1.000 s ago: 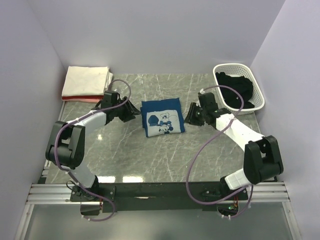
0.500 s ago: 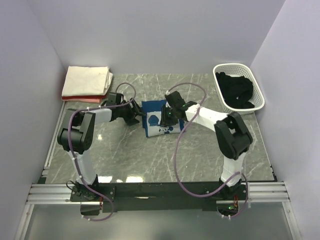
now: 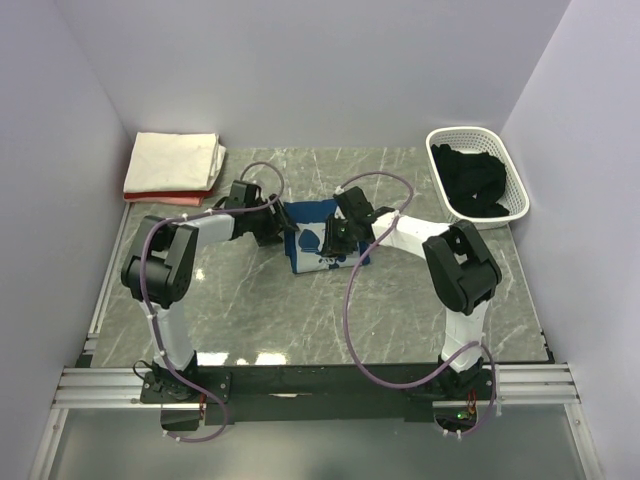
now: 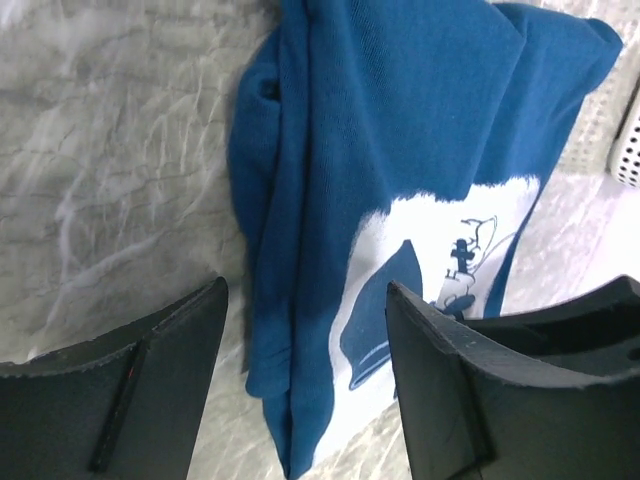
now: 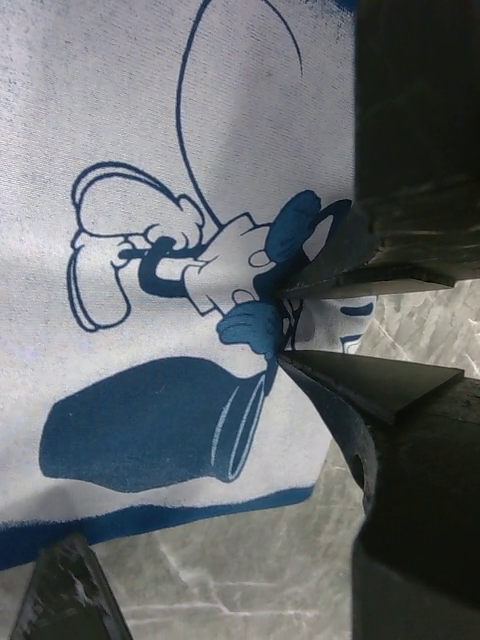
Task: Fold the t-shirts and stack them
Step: Neatly place the folded tshirt to the corner
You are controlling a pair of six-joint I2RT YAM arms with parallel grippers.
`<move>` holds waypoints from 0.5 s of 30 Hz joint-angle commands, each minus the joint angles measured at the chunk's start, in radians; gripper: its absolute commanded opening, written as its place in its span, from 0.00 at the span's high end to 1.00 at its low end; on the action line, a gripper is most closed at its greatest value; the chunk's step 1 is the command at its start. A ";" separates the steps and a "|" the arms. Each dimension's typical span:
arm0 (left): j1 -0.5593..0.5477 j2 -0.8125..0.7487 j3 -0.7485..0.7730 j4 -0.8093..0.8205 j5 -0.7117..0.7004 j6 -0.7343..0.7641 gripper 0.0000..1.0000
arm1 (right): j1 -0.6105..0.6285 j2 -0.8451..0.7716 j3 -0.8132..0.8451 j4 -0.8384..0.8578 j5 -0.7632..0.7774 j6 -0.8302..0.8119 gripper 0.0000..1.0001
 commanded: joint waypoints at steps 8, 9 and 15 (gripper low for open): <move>-0.116 0.150 0.036 -0.106 -0.199 -0.069 0.41 | -0.040 -0.170 -0.021 -0.002 -0.108 0.016 0.64; -0.122 0.159 0.045 -0.111 -0.213 -0.077 0.44 | -0.044 -0.216 -0.024 -0.005 -0.110 0.019 0.64; -0.145 0.199 0.274 -0.376 -0.473 0.041 0.99 | -0.092 -0.427 -0.073 -0.031 -0.115 0.042 0.64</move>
